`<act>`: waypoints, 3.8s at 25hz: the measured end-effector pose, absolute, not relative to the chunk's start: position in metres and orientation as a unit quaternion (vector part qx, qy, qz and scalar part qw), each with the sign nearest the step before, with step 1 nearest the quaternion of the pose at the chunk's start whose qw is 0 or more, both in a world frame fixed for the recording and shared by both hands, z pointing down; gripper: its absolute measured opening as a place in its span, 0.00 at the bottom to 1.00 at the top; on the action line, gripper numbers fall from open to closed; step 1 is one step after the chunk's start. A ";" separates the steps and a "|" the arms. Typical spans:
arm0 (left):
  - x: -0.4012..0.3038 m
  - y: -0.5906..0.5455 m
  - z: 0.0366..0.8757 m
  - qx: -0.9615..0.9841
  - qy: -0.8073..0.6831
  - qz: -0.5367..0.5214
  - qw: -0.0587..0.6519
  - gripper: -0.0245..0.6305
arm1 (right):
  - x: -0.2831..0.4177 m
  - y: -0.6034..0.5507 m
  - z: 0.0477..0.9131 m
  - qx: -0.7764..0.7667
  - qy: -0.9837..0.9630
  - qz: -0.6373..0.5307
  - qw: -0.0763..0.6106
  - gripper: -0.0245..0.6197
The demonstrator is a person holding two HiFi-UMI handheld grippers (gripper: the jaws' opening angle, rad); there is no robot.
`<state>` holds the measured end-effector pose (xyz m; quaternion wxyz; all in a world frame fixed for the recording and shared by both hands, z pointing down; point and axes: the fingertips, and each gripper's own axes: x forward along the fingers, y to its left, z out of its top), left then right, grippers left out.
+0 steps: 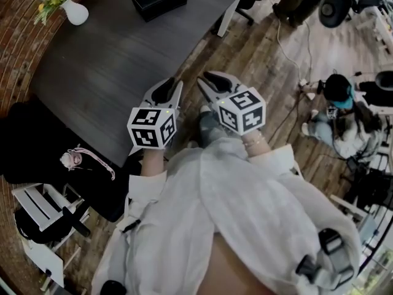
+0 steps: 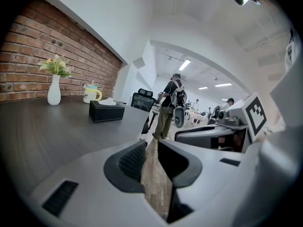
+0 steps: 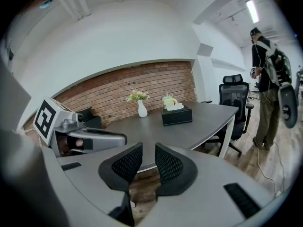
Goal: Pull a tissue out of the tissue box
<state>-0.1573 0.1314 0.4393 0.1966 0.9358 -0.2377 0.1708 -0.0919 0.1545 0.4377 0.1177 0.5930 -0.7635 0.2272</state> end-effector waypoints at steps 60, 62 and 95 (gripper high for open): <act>-0.005 -0.199 0.457 0.889 -0.359 0.154 0.240 0.14 | 0.081 -0.189 0.460 0.474 -0.829 0.232 0.181 0.16; -0.010 -0.202 0.459 0.886 -0.364 0.151 0.244 0.14 | 0.079 -0.194 0.462 0.470 -0.832 0.232 0.185 0.16; -0.043 -0.242 0.441 0.852 -0.444 0.186 0.208 0.14 | 0.083 -0.263 0.462 0.401 -0.861 0.232 0.208 0.16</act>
